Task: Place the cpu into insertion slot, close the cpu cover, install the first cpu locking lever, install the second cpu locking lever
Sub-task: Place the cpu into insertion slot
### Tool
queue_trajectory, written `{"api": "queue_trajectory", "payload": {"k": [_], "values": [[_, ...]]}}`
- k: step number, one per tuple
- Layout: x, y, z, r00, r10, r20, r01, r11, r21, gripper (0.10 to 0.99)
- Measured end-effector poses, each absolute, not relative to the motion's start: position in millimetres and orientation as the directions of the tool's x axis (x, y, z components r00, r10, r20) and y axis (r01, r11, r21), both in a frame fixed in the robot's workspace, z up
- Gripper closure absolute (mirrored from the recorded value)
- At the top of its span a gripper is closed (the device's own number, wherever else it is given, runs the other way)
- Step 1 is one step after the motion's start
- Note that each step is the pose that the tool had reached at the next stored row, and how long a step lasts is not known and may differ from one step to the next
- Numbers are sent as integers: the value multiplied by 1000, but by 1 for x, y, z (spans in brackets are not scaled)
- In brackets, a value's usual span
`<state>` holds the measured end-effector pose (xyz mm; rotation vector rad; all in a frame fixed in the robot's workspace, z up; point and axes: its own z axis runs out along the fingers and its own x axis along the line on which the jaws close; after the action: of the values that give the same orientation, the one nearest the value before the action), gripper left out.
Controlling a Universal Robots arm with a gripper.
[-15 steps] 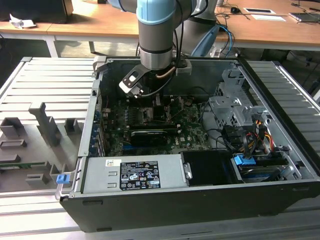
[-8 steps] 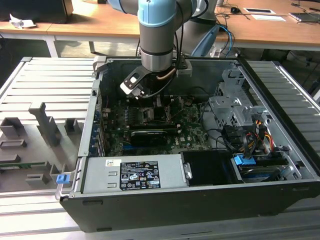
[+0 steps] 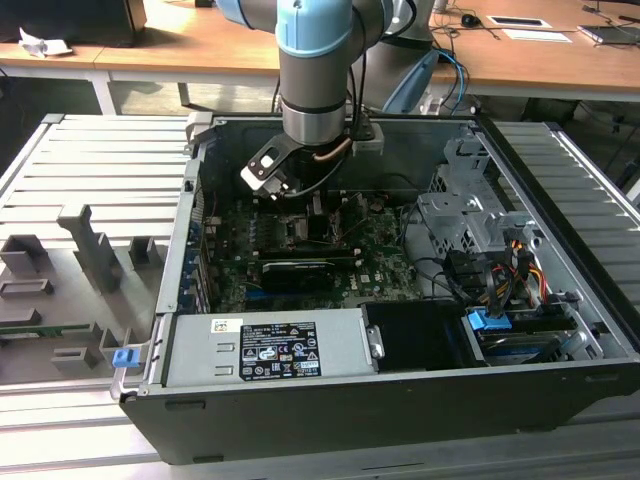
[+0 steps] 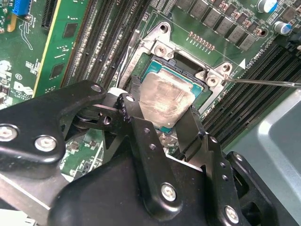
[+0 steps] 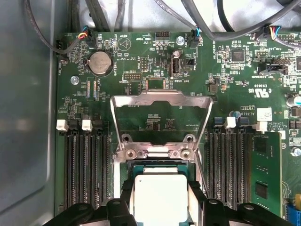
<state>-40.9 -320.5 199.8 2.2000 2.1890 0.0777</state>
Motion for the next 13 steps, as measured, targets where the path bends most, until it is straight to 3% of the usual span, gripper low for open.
{"api": "queue_trajectory", "payload": {"k": [13], "values": [[-41,-320,199,5,1000,9,998,-5,62,549]]}}
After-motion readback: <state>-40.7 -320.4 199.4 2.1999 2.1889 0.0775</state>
